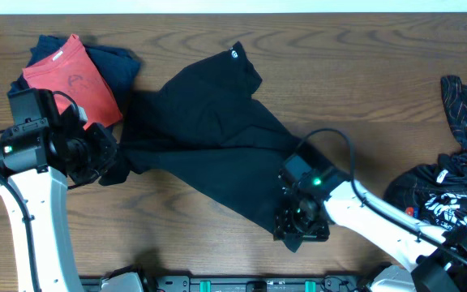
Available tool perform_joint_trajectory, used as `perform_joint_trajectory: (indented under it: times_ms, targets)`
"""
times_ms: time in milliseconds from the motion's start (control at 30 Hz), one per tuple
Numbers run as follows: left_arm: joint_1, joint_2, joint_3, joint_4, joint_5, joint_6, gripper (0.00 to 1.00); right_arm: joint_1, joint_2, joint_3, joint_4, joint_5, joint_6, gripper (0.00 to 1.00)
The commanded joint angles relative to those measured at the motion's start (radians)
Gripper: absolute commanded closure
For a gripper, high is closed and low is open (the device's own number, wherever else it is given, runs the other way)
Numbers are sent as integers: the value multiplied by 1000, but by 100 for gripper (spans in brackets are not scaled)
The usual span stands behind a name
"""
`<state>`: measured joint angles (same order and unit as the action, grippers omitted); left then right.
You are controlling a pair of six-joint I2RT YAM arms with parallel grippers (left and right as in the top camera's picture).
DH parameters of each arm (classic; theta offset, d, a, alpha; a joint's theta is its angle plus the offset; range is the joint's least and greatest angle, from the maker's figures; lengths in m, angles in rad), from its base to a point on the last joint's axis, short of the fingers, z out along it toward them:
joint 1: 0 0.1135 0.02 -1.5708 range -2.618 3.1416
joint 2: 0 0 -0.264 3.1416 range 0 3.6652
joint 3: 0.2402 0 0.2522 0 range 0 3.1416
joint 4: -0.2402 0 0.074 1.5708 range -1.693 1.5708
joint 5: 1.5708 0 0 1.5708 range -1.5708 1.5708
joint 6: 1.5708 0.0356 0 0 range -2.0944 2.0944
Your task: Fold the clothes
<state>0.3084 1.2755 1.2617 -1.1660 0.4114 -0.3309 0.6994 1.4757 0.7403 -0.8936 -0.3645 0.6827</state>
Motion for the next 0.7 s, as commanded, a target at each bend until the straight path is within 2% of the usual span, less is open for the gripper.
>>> perform_joint_trajectory:
  times_ms: [0,233,367,433,567,633,667]
  targets:
    - [4,-2,-1,-1,-12,24,94,45,29,-15,18,19,63,30]
    - [4,-2,-1,-1,-12,24,94,55,122,-15,31,24,72,28]
    - [4,-2,-1,-1,-12,24,94,55,176,-15,51,24,80,30]
    - [4,-2,-1,-3,-12,24,94,55,194,-15,72,23,80,40]
    - [4,-2,-1,-5,-12,24,94,53,200,-15,105,25,80,86]
    - [4,-2,-1,-5,-12,24,94,50,200,-14,110,28,80,97]
    - [4,-2,-1,-5,-12,24,94,44,200,-14,108,28,83,99]
